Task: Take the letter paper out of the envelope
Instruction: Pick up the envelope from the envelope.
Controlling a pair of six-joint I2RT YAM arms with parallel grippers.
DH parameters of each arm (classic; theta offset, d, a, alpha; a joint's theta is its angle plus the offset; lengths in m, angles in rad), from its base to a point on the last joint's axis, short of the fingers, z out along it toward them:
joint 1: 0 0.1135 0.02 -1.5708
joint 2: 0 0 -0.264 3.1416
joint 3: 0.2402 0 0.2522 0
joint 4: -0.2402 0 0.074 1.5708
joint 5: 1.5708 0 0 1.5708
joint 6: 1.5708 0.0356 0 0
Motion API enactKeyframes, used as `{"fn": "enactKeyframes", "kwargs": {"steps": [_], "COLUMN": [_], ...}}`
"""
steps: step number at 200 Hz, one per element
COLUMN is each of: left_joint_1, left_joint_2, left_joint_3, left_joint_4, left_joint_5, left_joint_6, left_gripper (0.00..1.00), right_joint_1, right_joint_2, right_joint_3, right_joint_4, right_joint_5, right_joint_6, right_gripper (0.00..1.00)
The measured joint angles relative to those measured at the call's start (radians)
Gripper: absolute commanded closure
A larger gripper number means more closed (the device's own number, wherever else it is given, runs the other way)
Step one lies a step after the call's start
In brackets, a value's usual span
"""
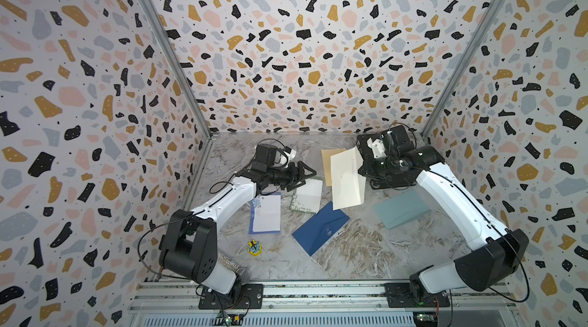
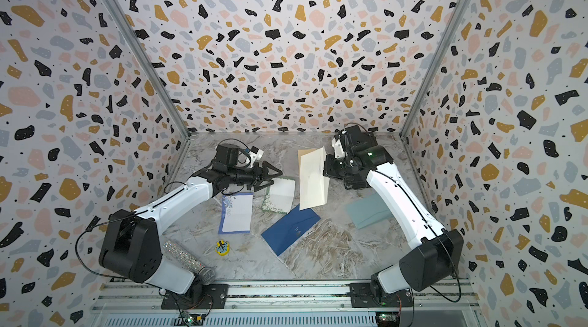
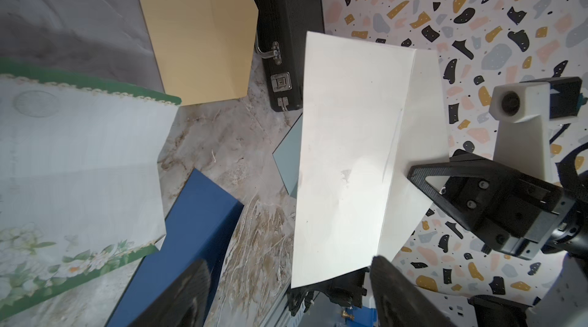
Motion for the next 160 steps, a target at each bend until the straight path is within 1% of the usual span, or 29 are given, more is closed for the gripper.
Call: {"fn": "enactKeyframes", "kwargs": {"steps": [25,58,93,119,128,136,148,160], "left_joint_1": [0.005,0.027,0.039,0.039,0.039,0.039,0.039,0.039], "left_joint_2": [0.008,0.002,-0.006,-0.011,-0.012,-0.012,-0.012,-0.012], "left_joint_3": [0.006,0.022,0.021,0.008,0.002,-0.002,-0.012,-0.027], "left_joint_4": [0.008,-0.003,0.029,0.127,0.164,0.192,0.242,0.306], "left_joint_5": [0.043,0.056,0.08,0.112,0.122,0.127,0.134,0.145], "left_joint_6": [0.009,0.043,0.03,-0.043,-0.074,-0.102,-0.143,-0.19], "left_gripper": [0.19,0.18,0.23,0.28,0.32,0.38,0.48,0.61], "right_joint_1": [-0.013,-0.03,-0.041,-0.043,-0.046,-0.048,-0.05,-0.051], "right_joint_2": [0.027,0.033,0.033,0.033,0.033,0.033,0.032,0.032], "right_joint_3": [0.0,-0.046,-0.141,-0.188,-0.191,-0.191,-0.197,-0.212], "right_joint_4": [0.072,0.22,0.417,0.539,0.565,0.583,0.615,0.649], "right_joint_5": [-0.167,-0.333,-0.451,-0.51,-0.523,-0.531,-0.54,-0.549], "right_joint_6": [0.052,0.167,0.315,0.423,0.443,0.457,0.475,0.497], "right_gripper": [1.0,1.0,1.0,1.0,1.0,1.0,1.0,1.0]}}
